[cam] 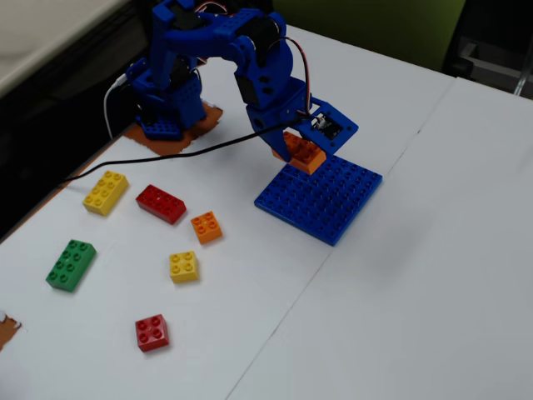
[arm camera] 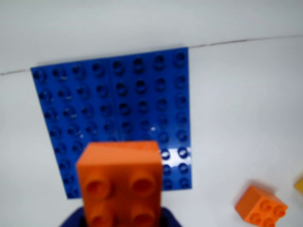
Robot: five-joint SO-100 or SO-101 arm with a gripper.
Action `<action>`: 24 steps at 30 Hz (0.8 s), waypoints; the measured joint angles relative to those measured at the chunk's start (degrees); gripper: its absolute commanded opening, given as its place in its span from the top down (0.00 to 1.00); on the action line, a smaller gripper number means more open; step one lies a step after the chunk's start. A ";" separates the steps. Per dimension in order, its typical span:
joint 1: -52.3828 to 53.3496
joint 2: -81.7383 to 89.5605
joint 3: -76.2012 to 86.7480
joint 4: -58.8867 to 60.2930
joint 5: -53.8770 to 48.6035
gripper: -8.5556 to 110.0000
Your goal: Pick up the 2x4 orange block and go up the 8x8 blue block.
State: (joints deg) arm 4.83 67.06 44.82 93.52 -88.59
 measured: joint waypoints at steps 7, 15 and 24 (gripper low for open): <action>0.00 -0.53 0.00 0.00 -0.35 0.93; 0.09 -0.53 0.00 0.00 -0.35 0.93; 0.18 -0.53 -0.18 0.00 -0.35 0.93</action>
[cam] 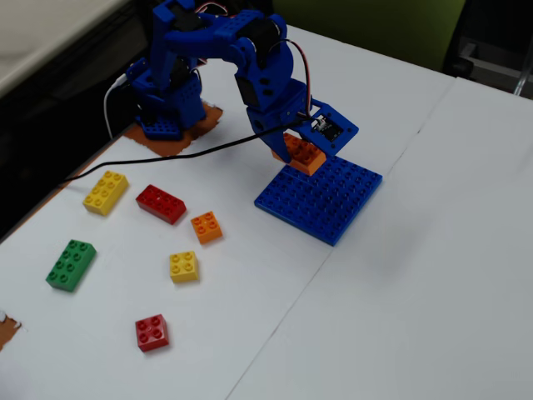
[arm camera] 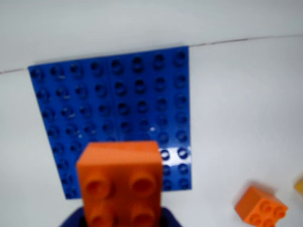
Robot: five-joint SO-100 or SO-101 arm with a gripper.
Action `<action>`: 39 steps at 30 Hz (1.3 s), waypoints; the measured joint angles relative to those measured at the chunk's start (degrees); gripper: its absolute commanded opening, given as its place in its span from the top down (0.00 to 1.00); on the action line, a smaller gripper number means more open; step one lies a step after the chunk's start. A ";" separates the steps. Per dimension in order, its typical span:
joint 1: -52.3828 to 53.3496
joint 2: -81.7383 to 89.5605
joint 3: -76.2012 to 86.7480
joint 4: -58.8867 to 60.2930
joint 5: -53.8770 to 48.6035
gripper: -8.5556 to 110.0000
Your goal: Pick up the 2x4 orange block and go up the 8x8 blue block.
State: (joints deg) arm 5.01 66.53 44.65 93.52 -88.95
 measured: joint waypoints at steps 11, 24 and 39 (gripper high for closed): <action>0.00 0.00 0.00 0.00 0.00 0.93; 0.00 0.00 0.00 0.00 -0.18 0.93; -0.18 -0.53 0.00 0.00 -1.32 0.93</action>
